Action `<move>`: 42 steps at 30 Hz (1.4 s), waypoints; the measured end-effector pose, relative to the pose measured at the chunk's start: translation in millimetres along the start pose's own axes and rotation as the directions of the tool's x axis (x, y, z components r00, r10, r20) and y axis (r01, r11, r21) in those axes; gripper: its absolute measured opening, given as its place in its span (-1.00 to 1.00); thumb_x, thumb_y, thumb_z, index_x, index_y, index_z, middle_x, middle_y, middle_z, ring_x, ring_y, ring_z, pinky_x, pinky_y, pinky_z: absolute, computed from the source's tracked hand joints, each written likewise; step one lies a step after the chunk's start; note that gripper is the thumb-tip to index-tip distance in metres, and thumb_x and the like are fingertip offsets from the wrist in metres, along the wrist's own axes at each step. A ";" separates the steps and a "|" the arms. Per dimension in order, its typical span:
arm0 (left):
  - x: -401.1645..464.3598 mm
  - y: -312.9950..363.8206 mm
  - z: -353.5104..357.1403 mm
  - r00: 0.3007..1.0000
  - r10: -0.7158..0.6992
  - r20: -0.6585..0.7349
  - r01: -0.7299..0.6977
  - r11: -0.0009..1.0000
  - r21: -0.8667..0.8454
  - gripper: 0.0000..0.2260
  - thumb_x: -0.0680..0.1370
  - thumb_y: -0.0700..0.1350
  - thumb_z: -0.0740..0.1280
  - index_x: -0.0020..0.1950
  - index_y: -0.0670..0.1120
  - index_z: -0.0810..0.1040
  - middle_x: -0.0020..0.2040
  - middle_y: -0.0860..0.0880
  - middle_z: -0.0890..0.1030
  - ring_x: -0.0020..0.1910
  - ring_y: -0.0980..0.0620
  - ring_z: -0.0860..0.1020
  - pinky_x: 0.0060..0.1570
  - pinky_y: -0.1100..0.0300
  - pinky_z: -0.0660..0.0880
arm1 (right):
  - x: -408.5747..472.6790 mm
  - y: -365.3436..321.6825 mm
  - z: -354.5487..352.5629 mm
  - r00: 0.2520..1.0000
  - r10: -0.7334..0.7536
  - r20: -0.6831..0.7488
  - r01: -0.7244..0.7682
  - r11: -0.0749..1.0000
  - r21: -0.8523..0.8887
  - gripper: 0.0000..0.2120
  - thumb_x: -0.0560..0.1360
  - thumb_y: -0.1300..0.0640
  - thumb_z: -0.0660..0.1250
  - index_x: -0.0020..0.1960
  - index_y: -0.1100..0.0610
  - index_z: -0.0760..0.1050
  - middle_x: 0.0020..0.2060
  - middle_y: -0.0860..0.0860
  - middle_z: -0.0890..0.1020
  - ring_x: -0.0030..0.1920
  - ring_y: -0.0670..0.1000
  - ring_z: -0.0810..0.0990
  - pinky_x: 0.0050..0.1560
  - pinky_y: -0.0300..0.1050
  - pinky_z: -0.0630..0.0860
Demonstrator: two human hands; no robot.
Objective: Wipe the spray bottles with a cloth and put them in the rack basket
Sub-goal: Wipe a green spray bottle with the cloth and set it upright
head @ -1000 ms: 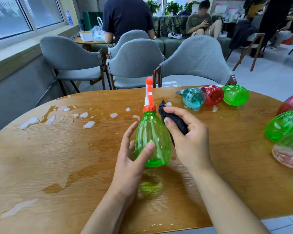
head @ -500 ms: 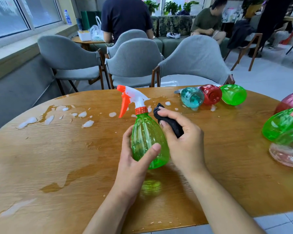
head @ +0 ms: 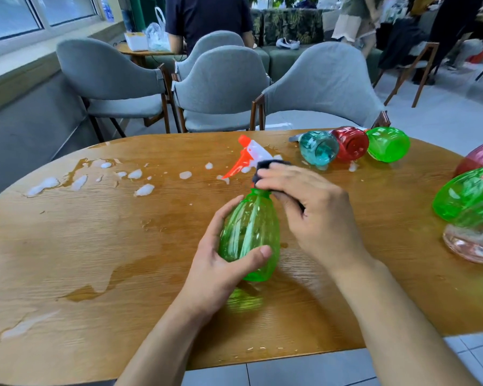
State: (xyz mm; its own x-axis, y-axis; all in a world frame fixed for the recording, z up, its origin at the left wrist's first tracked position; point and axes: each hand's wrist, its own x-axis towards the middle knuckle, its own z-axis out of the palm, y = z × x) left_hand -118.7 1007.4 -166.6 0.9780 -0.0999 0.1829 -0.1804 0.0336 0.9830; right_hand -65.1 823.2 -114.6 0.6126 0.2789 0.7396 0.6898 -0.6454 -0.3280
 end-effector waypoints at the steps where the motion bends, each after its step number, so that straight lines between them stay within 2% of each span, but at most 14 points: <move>1: -1.6 -0.8 -0.1 1.000 -0.007 0.016 0.007 1.000 -0.005 -0.28 0.35 0.03 0.63 0.48 0.21 0.47 0.33 0.09 0.65 0.31 0.03 0.65 0.18 0.15 0.63 | -0.4 1.8 -1.8 0.998 0.039 -0.057 -0.042 0.998 -0.043 -0.71 0.59 0.39 0.41 0.21 0.11 0.71 0.24 -0.05 0.71 0.38 -0.05 0.59 0.43 0.03 0.49; 3: -4.1 -2.0 0.9 1.000 -0.016 0.021 0.016 1.000 -0.011 -0.31 0.34 0.06 0.61 0.44 0.24 0.48 0.31 0.07 0.66 0.27 0.00 0.67 0.17 0.11 0.65 | -0.6 2.8 -3.1 0.992 0.075 -0.102 -0.081 0.995 -0.059 -0.72 0.60 0.39 0.41 0.22 0.12 0.71 0.25 -0.04 0.70 0.38 -0.05 0.59 0.43 0.04 0.50; 7: -3.1 -2.4 -1.7 0.999 -0.004 -0.036 0.003 1.000 -0.017 -0.32 0.34 0.06 0.58 0.45 0.20 0.52 0.31 0.09 0.67 0.28 0.03 0.66 0.11 0.19 0.64 | -2.3 -4.5 2.9 0.999 -0.021 0.046 0.022 1.000 -0.001 -0.71 0.57 0.41 0.42 0.16 0.11 0.73 0.21 -0.06 0.72 0.37 -0.05 0.61 0.42 0.01 0.51; 12: -3.3 0.3 0.8 0.997 0.021 0.074 -0.024 0.999 0.046 -0.33 0.37 0.08 0.53 0.50 0.18 0.53 0.33 0.07 0.66 0.30 0.03 0.66 0.18 0.16 0.63 | 1.1 0.3 -5.6 0.974 0.079 -0.214 -0.104 0.988 -0.110 -0.66 0.57 0.46 0.40 0.24 0.14 0.70 0.27 -0.02 0.69 0.39 -0.02 0.59 0.44 0.01 0.49; 16: -2.5 -0.8 1.2 0.996 0.015 0.089 -0.019 0.999 0.051 -0.32 0.39 0.05 0.54 0.51 0.13 0.51 0.36 0.01 0.66 0.33 -0.03 0.65 0.27 0.06 0.63 | 0.7 -5.6 -4.7 0.990 0.000 -0.142 -0.017 0.993 -0.120 -0.66 0.57 0.46 0.41 0.23 0.14 0.70 0.27 -0.01 0.69 0.41 -0.02 0.58 0.44 0.03 0.50; 20: -2.3 0.5 2.1 0.992 0.009 0.127 -0.017 0.998 0.063 -0.33 0.39 0.02 0.56 0.51 0.16 0.52 0.37 -0.01 0.65 0.34 -0.07 0.65 0.28 -0.01 0.63 | -0.5 -3.8 -7.1 0.956 0.083 -0.282 -0.125 0.983 -0.136 -0.68 0.58 0.45 0.40 0.23 0.16 0.70 0.27 0.01 0.69 0.39 -0.02 0.59 0.45 -0.02 0.49; 22: -1.7 -0.4 1.4 0.993 0.006 0.115 -0.013 0.998 0.063 -0.32 0.38 0.02 0.56 0.51 0.14 0.51 0.36 -0.01 0.66 0.33 -0.06 0.66 0.27 0.02 0.63 | -1.2 -8.8 -3.3 0.973 0.085 -0.214 -0.113 0.986 -0.123 -0.65 0.56 0.46 0.40 0.24 0.14 0.70 0.29 0.00 0.68 0.40 -0.02 0.58 0.47 -0.01 0.47; 25: 2.6 1.4 -4.2 0.997 0.008 0.075 -0.012 0.998 0.055 -0.33 0.36 0.07 0.54 0.47 0.14 0.49 0.30 0.07 0.69 0.30 0.03 0.67 0.21 0.19 0.62 | -5.7 -18.5 8.6 0.999 -0.036 0.036 0.037 0.998 -0.042 -0.61 0.54 0.46 0.42 0.26 0.11 0.70 0.30 -0.02 0.68 0.43 -0.04 0.56 0.46 0.01 0.48; 26: 3.1 2.6 -5.7 0.998 0.010 0.067 -0.014 0.999 0.050 -0.33 0.36 0.07 0.54 0.47 0.14 0.49 0.30 0.07 0.69 0.31 0.02 0.66 0.19 0.22 0.61 | -6.0 -19.1 9.9 0.997 -0.052 0.055 0.053 0.998 -0.033 -0.61 0.54 0.46 0.42 0.26 0.11 0.70 0.30 -0.02 0.68 0.44 -0.05 0.55 0.46 0.00 0.48; 31: 1.8 5.1 0.5 0.993 0.029 0.112 -0.030 1.000 0.006 -0.34 0.40 0.01 0.55 0.51 0.11 0.50 0.35 -0.03 0.67 0.31 -0.09 0.66 0.22 0.05 0.65 | -1.6 -10.6 1.2 0.961 0.100 -0.259 -0.129 0.987 -0.097 -0.64 0.57 0.46 0.40 0.27 0.15 0.69 0.30 0.01 0.68 0.43 -0.01 0.57 0.47 -0.03 0.47; 35: 5.0 6.4 -3.1 0.997 0.052 0.061 -0.053 0.998 0.020 -0.34 0.39 0.06 0.55 0.49 0.13 0.52 0.34 -0.01 0.67 0.31 -0.07 0.66 0.26 0.01 0.64 | -2.4 -7.0 2.4 0.989 0.007 -0.148 -0.016 0.998 -0.062 -0.66 0.56 0.46 0.43 0.23 0.15 0.70 0.28 0.00 0.69 0.42 -0.02 0.58 0.44 0.03 0.50; 36: 5.5 7.0 -4.1 0.997 0.061 0.055 -0.063 0.998 0.030 -0.34 0.38 0.07 0.55 0.49 0.14 0.52 0.34 0.00 0.68 0.31 -0.05 0.67 0.25 0.04 0.65 | -3.5 -4.3 1.9 0.990 0.007 -0.144 -0.018 0.997 -0.070 -0.64 0.55 0.48 0.43 0.23 0.14 0.70 0.28 0.00 0.69 0.42 -0.03 0.57 0.43 0.04 0.51; 39: 5.2 8.7 -4.6 0.995 0.085 0.043 -0.087 0.994 0.061 -0.33 0.36 0.10 0.54 0.49 0.15 0.53 0.34 0.06 0.67 0.30 0.01 0.66 0.19 0.19 0.62 | -4.6 6.1 -4.5 0.958 0.109 -0.265 -0.132 0.989 -0.070 -0.63 0.55 0.48 0.41 0.25 0.15 0.69 0.29 -0.01 0.68 0.40 -0.04 0.59 0.44 0.02 0.51; 42: 7.2 8.4 -6.1 0.995 0.104 0.003 -0.104 0.993 0.062 -0.34 0.35 0.10 0.52 0.47 0.14 0.54 0.33 0.08 0.68 0.30 0.05 0.66 0.19 0.23 0.60 | -5.7 4.3 -3.2 0.980 0.040 -0.197 -0.048 0.998 -0.040 -0.64 0.55 0.48 0.42 0.23 0.15 0.71 0.28 -0.02 0.68 0.41 -0.05 0.58 0.43 0.04 0.51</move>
State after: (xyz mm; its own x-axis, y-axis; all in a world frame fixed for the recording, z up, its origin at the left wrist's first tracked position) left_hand -112.6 1013.0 -157.2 0.9537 -0.0984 0.2843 -0.2874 -0.0180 0.9577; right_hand -66.9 816.6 -118.3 0.5514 0.1074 0.8273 0.6434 -0.6860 -0.3398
